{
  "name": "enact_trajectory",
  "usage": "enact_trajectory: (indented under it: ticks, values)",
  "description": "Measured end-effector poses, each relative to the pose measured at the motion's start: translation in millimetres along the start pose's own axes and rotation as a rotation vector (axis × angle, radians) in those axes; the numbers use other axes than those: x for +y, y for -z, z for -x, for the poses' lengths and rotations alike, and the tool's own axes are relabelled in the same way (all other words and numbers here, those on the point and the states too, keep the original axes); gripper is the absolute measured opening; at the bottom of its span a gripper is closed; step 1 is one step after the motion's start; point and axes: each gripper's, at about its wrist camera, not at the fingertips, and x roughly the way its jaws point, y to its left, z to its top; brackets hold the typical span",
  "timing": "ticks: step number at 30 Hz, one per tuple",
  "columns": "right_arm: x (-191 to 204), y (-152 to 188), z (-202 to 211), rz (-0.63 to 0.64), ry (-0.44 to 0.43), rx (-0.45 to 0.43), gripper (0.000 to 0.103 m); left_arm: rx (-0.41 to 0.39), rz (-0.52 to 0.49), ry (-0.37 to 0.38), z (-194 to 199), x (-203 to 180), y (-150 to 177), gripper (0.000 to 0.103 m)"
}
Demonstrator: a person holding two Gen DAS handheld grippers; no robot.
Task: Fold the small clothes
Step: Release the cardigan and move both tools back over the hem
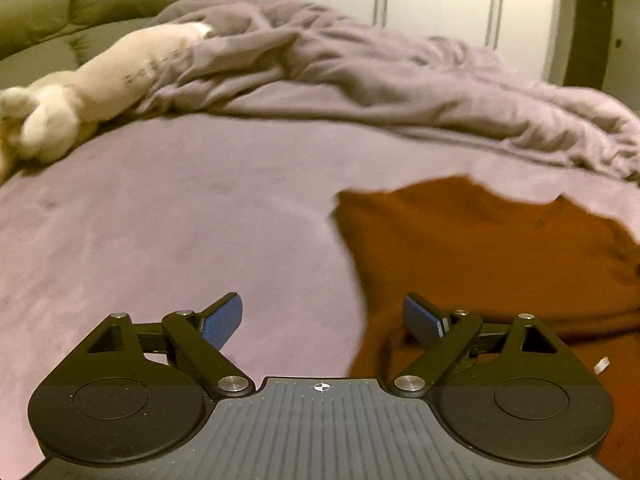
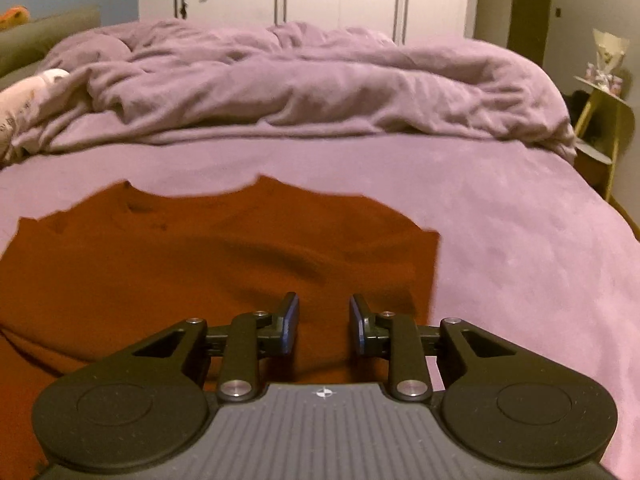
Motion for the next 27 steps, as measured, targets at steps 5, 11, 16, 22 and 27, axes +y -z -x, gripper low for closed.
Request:
enact_trajectory:
  ticks: [5,11,16,22,27]
  values:
    - [37.5,-16.1,-22.8,0.029,-0.064,0.010,0.025,0.048,-0.005,0.100,-41.6,-42.9,-16.9,0.094]
    - [66.6,-4.5,-59.1,0.203,-0.010,0.005,0.032,0.047,-0.153,0.033,-89.5,-84.8,-3.1,0.101]
    - [42.0,-12.3,-59.5,0.104,-0.031,0.034,0.050,0.073,-0.117,0.043,-86.8,-76.9,-7.0,0.101]
    - [10.6,17.8,-12.0,0.072,-0.050,0.029,0.048,0.071,-0.149,0.082,-63.4,-62.5,8.3,0.101]
    - [-17.1,30.6,12.9,0.056,-0.078,-0.002,0.048,0.153,0.022,0.117,-42.9,-36.3,7.3,0.100]
